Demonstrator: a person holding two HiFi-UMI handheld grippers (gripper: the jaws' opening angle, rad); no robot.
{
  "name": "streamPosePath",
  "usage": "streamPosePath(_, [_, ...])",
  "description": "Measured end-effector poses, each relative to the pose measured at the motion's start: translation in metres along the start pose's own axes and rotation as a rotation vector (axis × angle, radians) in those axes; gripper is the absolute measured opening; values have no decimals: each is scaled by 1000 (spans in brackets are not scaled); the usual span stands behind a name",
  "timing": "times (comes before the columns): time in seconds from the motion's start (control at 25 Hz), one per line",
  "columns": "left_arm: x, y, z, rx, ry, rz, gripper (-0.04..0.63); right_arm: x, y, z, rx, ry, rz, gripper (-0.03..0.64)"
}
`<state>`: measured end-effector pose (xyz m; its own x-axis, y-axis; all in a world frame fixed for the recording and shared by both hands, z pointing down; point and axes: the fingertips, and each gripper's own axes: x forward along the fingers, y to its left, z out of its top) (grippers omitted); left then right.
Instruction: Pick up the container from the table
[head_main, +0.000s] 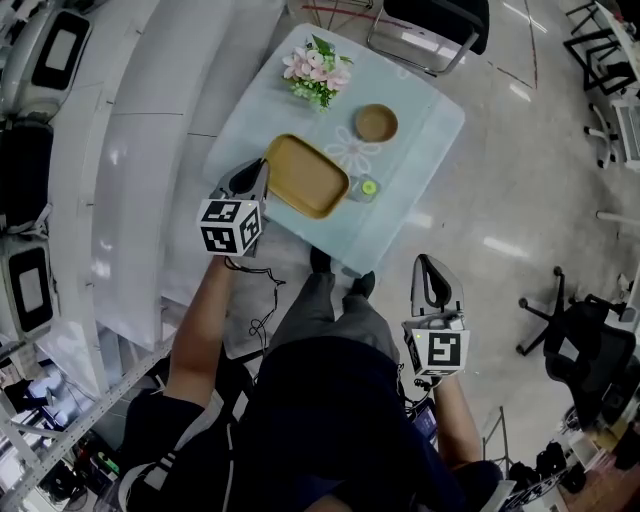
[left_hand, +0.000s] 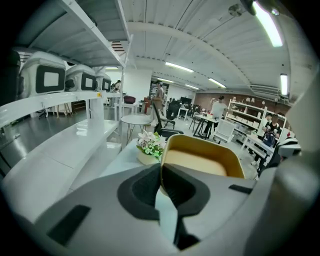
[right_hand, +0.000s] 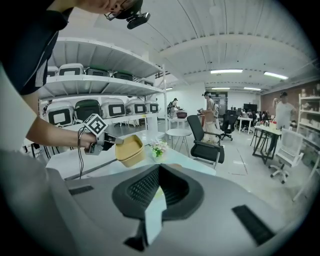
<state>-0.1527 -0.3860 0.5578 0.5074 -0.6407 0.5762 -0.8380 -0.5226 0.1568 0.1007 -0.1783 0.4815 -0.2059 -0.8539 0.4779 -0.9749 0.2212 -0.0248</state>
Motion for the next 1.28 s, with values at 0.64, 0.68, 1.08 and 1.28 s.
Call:
streamPosePath(0.64, [-76, -43, 14, -44, -62, 29, 18, -30, 2, 9, -3, -27, 12, 0])
streamPosePath(0.68, [-82, -45, 14, -47, -64, 30, 18, -32, 2, 10, -3, -28, 14, 0])
streamPosePath(1.08, [-129, -72, 27, -43, -153, 60, 18, -48, 5, 18, -7, -52, 31, 0])
streamPosePath(1.28, [-148, -83, 33, -39, -200, 74, 18, -54, 12, 30, 1, -77, 55, 0])
